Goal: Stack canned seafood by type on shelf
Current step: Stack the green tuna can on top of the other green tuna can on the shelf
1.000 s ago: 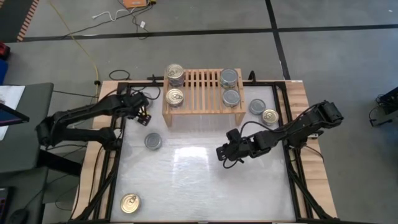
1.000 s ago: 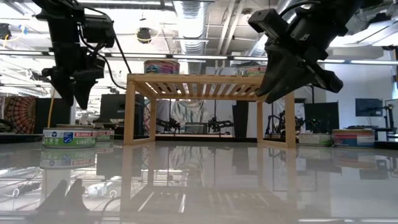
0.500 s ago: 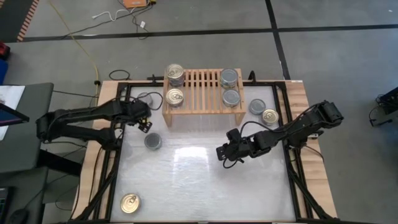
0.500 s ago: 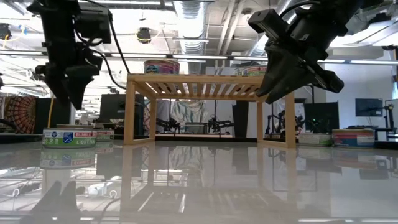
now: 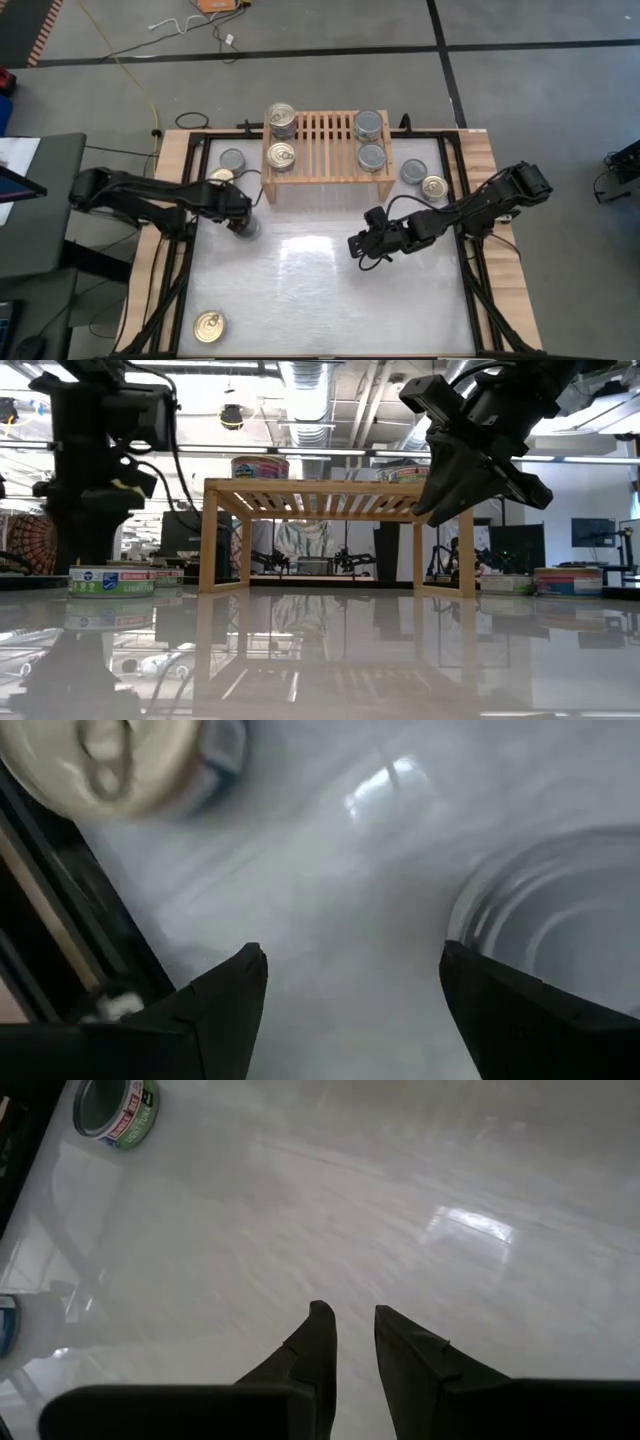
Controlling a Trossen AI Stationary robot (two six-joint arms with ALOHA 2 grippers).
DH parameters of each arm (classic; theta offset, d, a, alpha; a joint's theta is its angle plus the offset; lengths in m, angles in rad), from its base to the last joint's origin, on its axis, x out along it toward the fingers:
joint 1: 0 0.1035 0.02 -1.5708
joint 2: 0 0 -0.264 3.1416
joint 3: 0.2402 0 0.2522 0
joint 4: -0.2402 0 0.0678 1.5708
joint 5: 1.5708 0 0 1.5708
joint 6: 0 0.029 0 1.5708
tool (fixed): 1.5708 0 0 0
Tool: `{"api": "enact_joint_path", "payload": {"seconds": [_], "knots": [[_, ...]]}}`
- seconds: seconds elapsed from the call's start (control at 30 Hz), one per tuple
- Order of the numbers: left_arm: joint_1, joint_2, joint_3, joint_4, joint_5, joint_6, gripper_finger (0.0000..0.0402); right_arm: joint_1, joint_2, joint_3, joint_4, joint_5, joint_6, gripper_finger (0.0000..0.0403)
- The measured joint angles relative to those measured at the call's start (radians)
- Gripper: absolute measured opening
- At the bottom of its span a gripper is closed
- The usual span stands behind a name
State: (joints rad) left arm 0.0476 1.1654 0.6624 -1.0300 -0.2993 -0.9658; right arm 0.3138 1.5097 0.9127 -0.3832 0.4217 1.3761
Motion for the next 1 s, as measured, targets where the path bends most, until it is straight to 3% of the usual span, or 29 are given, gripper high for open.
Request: {"api": "enact_joint_path", "payload": {"seconds": [0.1,0.23,0.43,0.53,0.83,1.0], "knots": [[-0.051,0.026,0.000,0.050,0.042,-0.059,0.0283,0.000,0.000,0.000,-0.009,-0.004,-0.012,0.0098],[-0.120,0.033,0.000,0.288,0.126,-0.107,0.0283,0.000,0.000,0.000,-0.010,-0.052,-0.085,0.0098],[-0.185,0.033,0.001,0.624,0.134,-0.174,0.0283,0.011,-0.003,0.000,-0.063,-0.128,-0.143,0.0098],[-0.209,0.033,0.001,0.709,0.134,-0.178,0.0283,0.028,-0.013,0.000,-0.116,-0.133,-0.146,0.0098],[-0.288,0.034,0.004,0.522,-0.034,-0.486,0.0283,0.133,-0.124,0.000,-0.347,-0.134,-0.130,0.0098],[-0.307,0.129,0.004,0.510,-0.065,-0.622,0.0283,0.251,-0.179,0.000,-0.450,-0.109,-0.018,0.0098]]}}
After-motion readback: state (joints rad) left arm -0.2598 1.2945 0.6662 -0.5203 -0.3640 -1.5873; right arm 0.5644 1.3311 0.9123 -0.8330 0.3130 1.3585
